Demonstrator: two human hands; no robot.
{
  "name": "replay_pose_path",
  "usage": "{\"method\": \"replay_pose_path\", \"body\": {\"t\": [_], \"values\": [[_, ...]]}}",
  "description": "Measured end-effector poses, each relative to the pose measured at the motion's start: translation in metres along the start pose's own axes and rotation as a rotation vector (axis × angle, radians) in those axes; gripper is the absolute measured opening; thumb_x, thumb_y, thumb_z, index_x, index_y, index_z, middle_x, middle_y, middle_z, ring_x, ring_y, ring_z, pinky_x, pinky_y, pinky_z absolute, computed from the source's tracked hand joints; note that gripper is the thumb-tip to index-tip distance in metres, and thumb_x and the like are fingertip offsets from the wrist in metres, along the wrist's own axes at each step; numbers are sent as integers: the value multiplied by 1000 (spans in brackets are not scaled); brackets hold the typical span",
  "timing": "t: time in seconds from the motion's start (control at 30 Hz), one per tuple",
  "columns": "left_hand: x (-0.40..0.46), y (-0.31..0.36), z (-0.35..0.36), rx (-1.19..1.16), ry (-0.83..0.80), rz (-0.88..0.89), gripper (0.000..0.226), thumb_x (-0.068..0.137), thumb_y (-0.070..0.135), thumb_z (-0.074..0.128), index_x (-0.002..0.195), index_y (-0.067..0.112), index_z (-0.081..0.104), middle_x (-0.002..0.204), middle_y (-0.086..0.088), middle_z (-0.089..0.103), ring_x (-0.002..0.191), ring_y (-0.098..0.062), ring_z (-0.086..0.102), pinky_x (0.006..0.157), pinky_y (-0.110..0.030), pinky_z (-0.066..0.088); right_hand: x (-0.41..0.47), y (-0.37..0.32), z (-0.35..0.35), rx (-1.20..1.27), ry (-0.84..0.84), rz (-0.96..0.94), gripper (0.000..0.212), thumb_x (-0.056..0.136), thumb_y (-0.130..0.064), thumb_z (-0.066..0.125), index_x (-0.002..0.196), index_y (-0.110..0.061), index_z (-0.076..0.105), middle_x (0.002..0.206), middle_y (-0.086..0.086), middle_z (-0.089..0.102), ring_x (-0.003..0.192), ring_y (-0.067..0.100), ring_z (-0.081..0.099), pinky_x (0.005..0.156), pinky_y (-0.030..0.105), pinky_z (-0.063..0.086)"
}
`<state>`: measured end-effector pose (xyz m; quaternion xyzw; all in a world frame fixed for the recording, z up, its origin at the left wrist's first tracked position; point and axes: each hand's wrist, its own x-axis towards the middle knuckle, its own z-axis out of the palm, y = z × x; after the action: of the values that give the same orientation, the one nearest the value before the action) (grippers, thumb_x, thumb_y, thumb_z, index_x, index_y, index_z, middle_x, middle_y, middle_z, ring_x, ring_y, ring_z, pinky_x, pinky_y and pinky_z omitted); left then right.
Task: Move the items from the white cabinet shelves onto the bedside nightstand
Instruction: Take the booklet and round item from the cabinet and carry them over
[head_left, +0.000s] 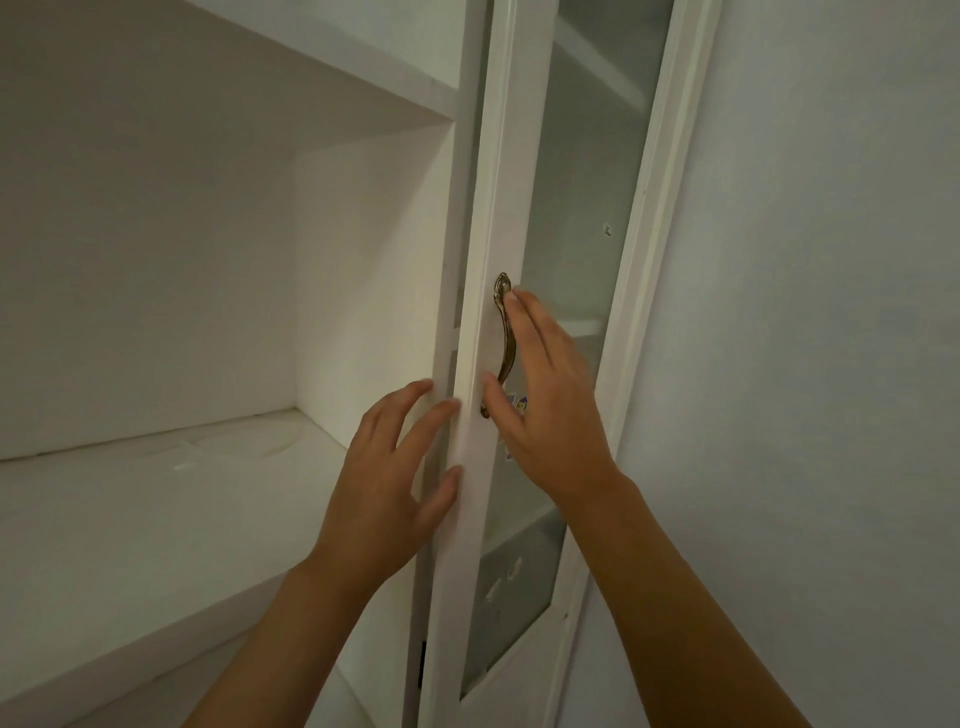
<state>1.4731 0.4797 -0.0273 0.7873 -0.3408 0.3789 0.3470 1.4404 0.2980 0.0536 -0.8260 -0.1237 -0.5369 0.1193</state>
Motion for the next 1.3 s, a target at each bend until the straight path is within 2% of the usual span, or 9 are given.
{"method": "replay_pose_path", "body": {"t": [0.13,0.23,0.33,0.5,0.73,1.0,1.17,1.3], "values": [[1,-2,0,22,18,13,66,94,65,52,150,29,53,160,0,41,146,-25,41,116,-49,40,10,5,5,5,58,-73,68,102,-28,66,161,-12,36,166,5,38,150,25,42,121,46,40],[-1,-5,2,55,17,46,67,95,60,60,153,28,50,163,-1,39,148,-25,39,116,-49,40,11,5,5,8,79,-79,68,99,-25,67,160,-12,39,165,6,40,149,25,43,120,44,39],[-3,-6,5,68,12,31,72,93,64,57,156,30,46,165,-1,36,149,-26,38,115,-50,39,11,2,7,-23,125,-70,69,95,-20,71,157,-12,43,163,6,44,146,24,46,117,42,38],[-6,-7,7,91,-20,25,76,92,68,51,159,35,39,169,1,30,151,-32,38,112,-64,44,10,0,11,-20,132,-39,69,94,-17,71,157,-12,45,163,4,44,147,21,47,119,48,39],[-7,-9,8,93,-29,32,75,96,75,41,161,38,35,171,1,27,151,-33,37,112,-65,44,12,-3,11,-31,151,-25,65,92,-14,69,154,-9,50,160,6,49,144,22,50,113,59,42],[-4,-16,8,97,-38,74,79,90,68,56,160,38,35,172,2,25,152,-32,35,112,-63,43,13,-5,13,-17,194,-17,66,88,-11,74,151,-8,53,156,8,53,139,20,53,114,57,42],[-3,-18,9,97,-61,116,82,88,71,57,160,41,34,174,-1,19,154,-33,32,113,-60,40,6,-1,8,32,242,-18,66,88,-4,71,151,-5,52,157,9,52,144,14,47,116,56,40],[-6,-18,8,111,-90,152,85,86,71,66,160,43,35,175,-3,13,157,-33,24,114,-62,39,-9,8,-15,27,211,-20,67,91,-4,68,155,-6,46,161,7,47,151,4,35,121,53,35]]}}
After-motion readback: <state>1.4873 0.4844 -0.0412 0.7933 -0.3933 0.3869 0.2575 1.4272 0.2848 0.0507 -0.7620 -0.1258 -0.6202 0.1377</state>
